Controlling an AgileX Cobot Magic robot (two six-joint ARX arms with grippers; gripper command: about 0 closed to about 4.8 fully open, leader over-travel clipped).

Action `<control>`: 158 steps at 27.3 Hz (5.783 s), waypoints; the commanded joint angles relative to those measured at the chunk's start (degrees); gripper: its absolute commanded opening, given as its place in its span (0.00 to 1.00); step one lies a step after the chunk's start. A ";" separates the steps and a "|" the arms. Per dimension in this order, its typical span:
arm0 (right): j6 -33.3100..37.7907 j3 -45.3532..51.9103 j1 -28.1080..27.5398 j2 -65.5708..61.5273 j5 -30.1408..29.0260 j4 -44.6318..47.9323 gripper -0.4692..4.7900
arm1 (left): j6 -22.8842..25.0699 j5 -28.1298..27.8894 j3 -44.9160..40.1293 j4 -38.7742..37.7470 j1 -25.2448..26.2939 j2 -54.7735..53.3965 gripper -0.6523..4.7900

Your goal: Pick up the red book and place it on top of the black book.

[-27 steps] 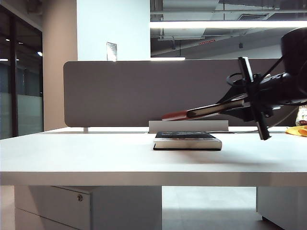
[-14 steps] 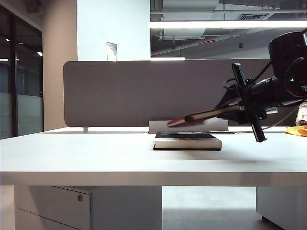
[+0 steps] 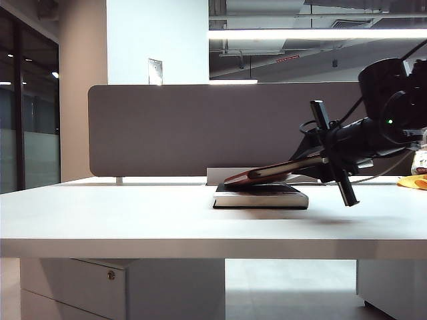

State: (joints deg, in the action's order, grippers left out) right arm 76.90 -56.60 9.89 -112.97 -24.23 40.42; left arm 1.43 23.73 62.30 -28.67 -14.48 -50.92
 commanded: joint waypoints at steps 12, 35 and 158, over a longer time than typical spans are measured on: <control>0.09 -6.51 0.11 -2.97 0.85 -1.68 0.09 | 0.09 -0.15 0.33 -1.03 0.09 0.09 0.11; 1.03 -13.22 0.81 -5.49 1.16 -6.40 0.09 | 0.09 -0.13 0.33 -2.10 0.09 0.09 0.11; -0.42 -13.16 1.33 -5.46 -8.33 -8.46 0.24 | -4.98 11.10 38.45 -1.18 -12.07 -69.64 0.11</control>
State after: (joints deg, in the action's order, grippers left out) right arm 76.86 -69.49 11.20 -118.98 -31.73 30.09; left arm -3.51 34.26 99.85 -29.89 -26.55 -120.20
